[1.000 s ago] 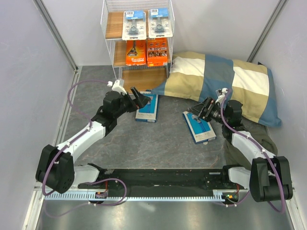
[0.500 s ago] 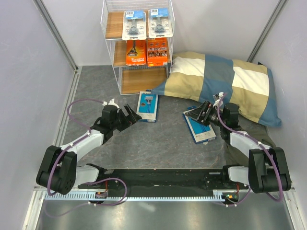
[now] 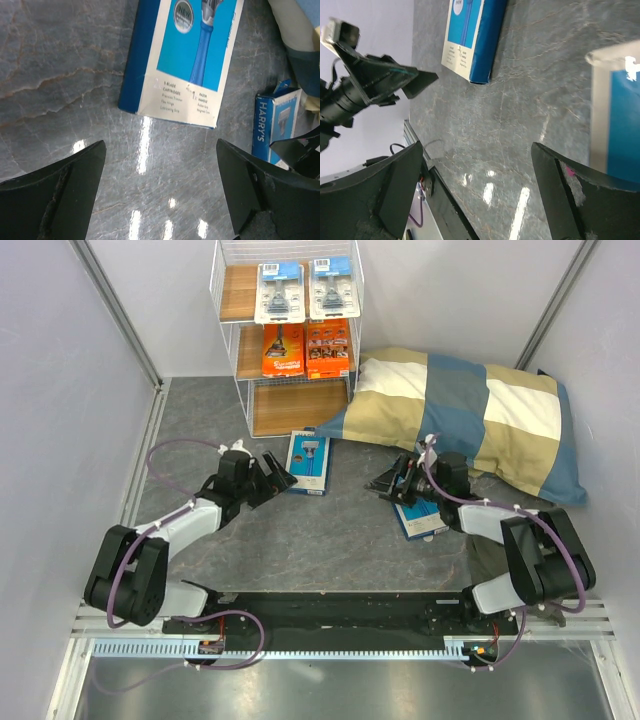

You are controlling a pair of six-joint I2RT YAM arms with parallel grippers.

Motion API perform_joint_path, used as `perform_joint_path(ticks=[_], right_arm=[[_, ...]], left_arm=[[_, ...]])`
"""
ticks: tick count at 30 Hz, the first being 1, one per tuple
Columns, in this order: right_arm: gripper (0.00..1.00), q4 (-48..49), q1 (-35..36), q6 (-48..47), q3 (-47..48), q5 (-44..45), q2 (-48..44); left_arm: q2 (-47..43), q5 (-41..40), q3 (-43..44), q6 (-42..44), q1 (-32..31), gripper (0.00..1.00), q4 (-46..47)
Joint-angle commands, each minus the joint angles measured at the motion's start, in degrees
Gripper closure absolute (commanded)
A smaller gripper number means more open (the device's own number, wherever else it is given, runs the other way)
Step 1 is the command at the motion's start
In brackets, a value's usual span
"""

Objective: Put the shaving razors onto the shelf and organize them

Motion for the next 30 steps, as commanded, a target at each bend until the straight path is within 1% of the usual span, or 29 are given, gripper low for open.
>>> perform_joint_path(ticks=[1,7,9,14,17,20,21,22,26,27,29,30], right_arm=[[0.02,5.6,3.3,-0.3,4.9,3.7,4.5],[0.04,8.1,6.8,1.6,10.5,6.3,14.6],[0.06,8.6,7.7,2.4,12.8,7.1,17.8],[0.1,7.4,11.8,3.2,17.8,10.9,25.2],[0.16,8.5,14.5,5.2,19.8,14.1,28.6],[0.25,9.8,15.6,7.3,21.4,15.9,31.8],[0.27,10.2,15.9,7.6,22.2,16.1,32.7],[0.28,10.2,16.3,7.9,22.8,16.2,33.4],[0.33,5.1,18.7,5.3,26.8,17.0,36.8],[0.37,4.5,19.6,4.7,28.2,16.6,37.4],[0.43,3.6,20.2,4.0,28.6,16.4,38.3],[0.49,3.6,20.4,4.0,28.4,15.8,38.6]], left_arm=[[2.6,-4.2,5.4,3.9,0.3,0.04,-1.5],[8.2,-5.2,10.4,5.9,0.3,0.07,-1.9],[10.4,-6.0,11.1,5.5,0.3,0.08,-0.2],[15.5,-3.4,13.2,4.8,0.3,0.13,1.9],[17.8,-1.4,13.4,4.1,0.3,0.16,3.9],[19.2,0.7,13.3,3.8,0.3,0.2,5.9],[20.1,1.6,13.2,3.7,0.3,0.26,6.6],[20.5,2.5,13.1,3.7,0.3,0.29,7.2],[21.6,5.2,12.3,3.5,-0.4,0.32,9.5],[21.5,5.7,12.0,3.4,-0.6,0.34,9.9],[20.9,6.7,11.1,3.3,-1.4,0.35,11.1],[20.6,6.9,10.7,3.3,-1.8,0.36,11.8]])
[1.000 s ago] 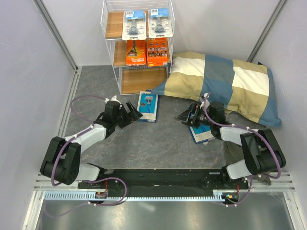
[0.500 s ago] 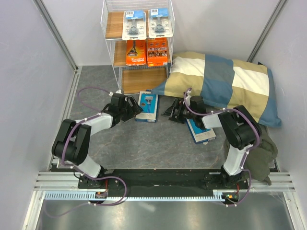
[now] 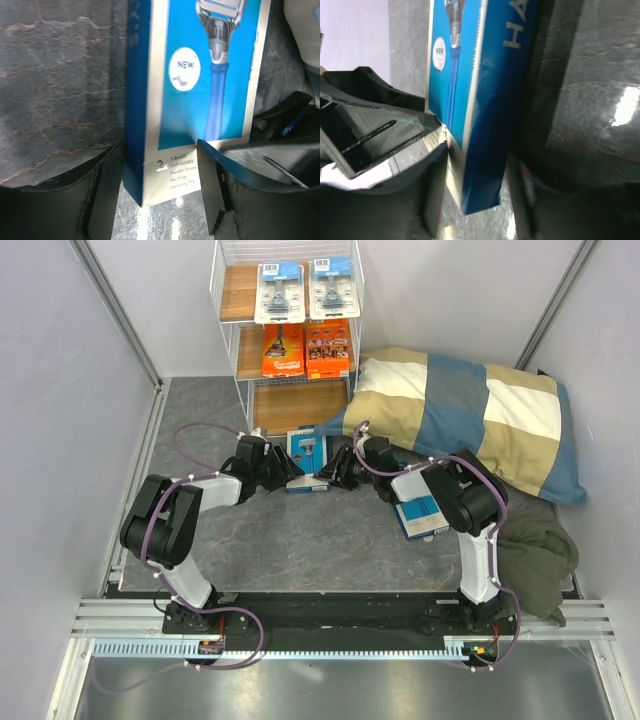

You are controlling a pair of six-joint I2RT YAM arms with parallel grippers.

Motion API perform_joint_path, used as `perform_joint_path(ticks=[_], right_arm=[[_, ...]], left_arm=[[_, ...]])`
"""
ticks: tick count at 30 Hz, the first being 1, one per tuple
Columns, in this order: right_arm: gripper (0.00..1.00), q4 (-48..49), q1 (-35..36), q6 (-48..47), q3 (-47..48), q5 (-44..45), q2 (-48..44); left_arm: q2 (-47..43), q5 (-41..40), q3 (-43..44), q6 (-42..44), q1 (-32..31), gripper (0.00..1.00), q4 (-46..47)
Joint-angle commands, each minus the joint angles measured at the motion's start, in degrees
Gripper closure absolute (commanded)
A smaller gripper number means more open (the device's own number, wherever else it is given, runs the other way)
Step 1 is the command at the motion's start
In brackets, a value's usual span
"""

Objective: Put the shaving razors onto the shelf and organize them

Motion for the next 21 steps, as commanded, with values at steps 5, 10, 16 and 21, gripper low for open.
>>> perform_joint_path(ticks=[5,10,16,21], right_arm=[[0.59,-3.5,2.4,-2.5,-2.8,-0.4,0.4],[0.64,-2.3,2.4,-2.5,-6.2,-1.4,-3.9],[0.71,-0.8,2.4,-1.0,-9.8,-3.7,-7.0],[0.76,0.0,2.4,-0.5,-14.2,-4.9,-11.3]], left_arm=[[-3.9,4.9,-3.3,-0.6,-4.0,0.4,6.3],[-8.0,5.2,-5.4,-1.6,-6.8,0.43,6.6],[-14.4,4.3,-9.4,-3.2,-9.1,0.43,6.4],[-20.5,3.1,-14.1,-5.2,-9.7,0.43,6.2]])
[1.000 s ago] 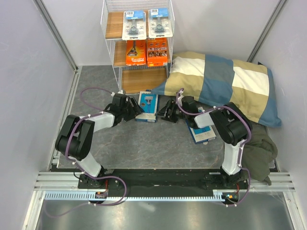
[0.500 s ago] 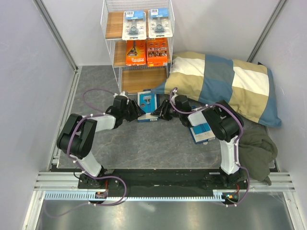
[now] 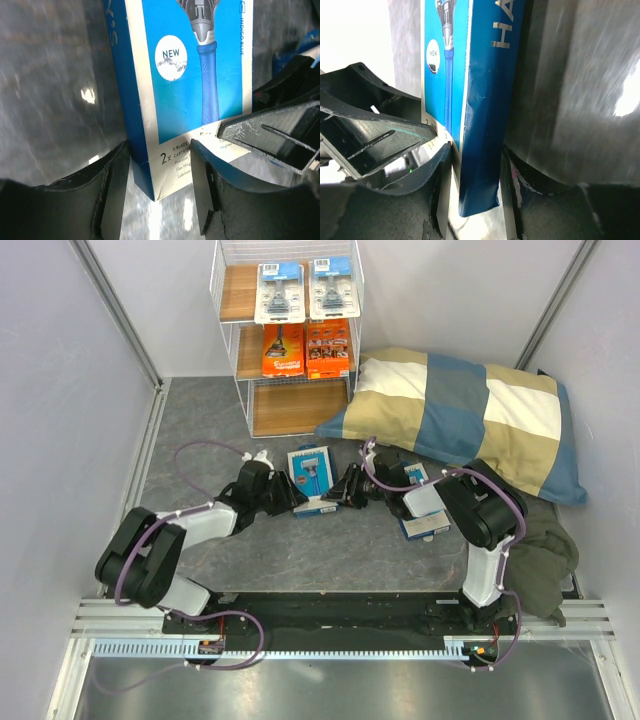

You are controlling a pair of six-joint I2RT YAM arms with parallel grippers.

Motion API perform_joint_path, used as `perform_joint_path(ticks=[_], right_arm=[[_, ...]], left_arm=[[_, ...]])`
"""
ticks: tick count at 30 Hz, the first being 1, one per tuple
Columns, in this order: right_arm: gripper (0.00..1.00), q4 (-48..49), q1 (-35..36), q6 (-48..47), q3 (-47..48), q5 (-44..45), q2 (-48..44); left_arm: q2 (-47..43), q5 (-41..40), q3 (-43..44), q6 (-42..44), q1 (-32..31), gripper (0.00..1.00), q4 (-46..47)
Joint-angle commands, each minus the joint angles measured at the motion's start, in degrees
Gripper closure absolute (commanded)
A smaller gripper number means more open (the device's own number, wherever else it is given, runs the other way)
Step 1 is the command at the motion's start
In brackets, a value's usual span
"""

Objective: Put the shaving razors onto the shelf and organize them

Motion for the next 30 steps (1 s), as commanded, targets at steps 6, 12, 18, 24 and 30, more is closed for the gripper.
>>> perform_joint_path(ticks=[6,12,18,24,30], right_arm=[[0.83,0.3,1.5,0.2,-8.6,0.9,-9.9],[0.87,-0.3,1.4,1.2,-10.8,4.3,-15.5],[0.89,0.9,0.7,3.2,-13.2,8.4,-20.8],[0.91,2.0,-0.4,5.4,-15.8,11.5,-25.7],[0.92,4.6,-1.1,8.0,-17.4,11.2,-28.6]], left_arm=[[-13.6,2.4,-6.4,-5.1,-2.3,0.4,4.8],[-19.7,-1.7,-8.5,-5.7,-2.3,0.29,1.1],[-20.7,-0.9,-9.6,-7.7,-2.3,0.27,1.4],[-18.1,2.6,-12.7,-10.3,-2.3,0.27,9.6],[-14.5,6.2,-16.6,-13.2,-2.3,0.26,24.1]])
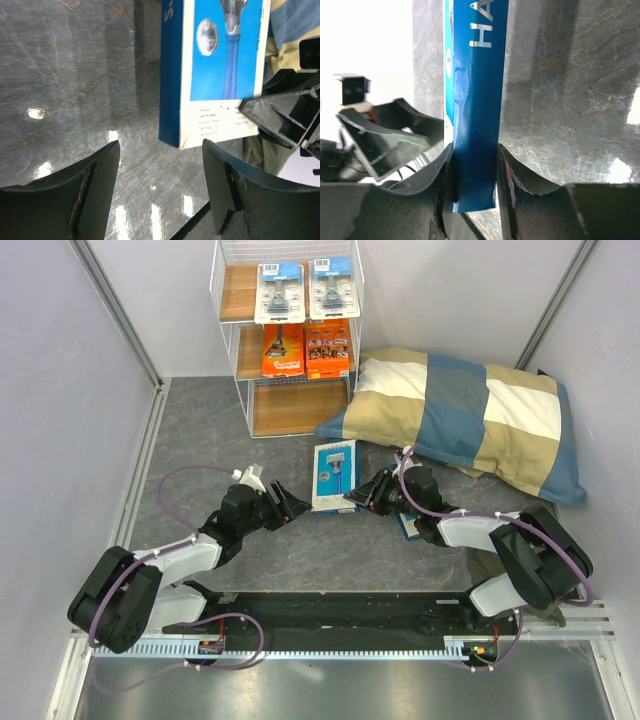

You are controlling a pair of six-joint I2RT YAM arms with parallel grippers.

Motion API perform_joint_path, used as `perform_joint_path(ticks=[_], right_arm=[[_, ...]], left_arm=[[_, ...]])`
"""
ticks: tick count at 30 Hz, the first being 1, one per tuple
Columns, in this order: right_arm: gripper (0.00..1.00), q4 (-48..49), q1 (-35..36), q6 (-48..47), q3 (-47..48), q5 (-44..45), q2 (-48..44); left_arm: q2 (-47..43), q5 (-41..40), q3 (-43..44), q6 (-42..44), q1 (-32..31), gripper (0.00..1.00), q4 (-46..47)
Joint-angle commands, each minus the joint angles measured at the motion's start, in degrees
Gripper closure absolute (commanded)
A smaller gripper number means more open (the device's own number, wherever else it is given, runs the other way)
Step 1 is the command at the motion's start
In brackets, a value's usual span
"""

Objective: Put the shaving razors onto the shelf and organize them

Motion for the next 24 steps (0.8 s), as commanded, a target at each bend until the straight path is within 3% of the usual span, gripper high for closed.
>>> perform_joint_path(ticks=[1,6,14,24], right_arm=[[0.92,6.7,-0.4,2.6,-0.4,0.2,-3.1],[0.92,8.8,-0.5,4.0,-0.1,-2.2,-3.5],[0.92,15.4,-0.5,7.7,-1.8,-4.2,-3.8],[0.92,21.8,-0.6,11.0,-4.1,-3.9,-5.3]], left_arm=[[2.9,3.5,-2.6,-4.4,-0.2,0.26,15.2],[5.7,6.1,-3.6,-6.2,-0.2,0.26,25.0],[10.4,9.6,-2.7,-8.2,-0.2,0.27,32.6],[19.5,11.9,-4.6,-15.1,-0.4,0.43,51.3]])
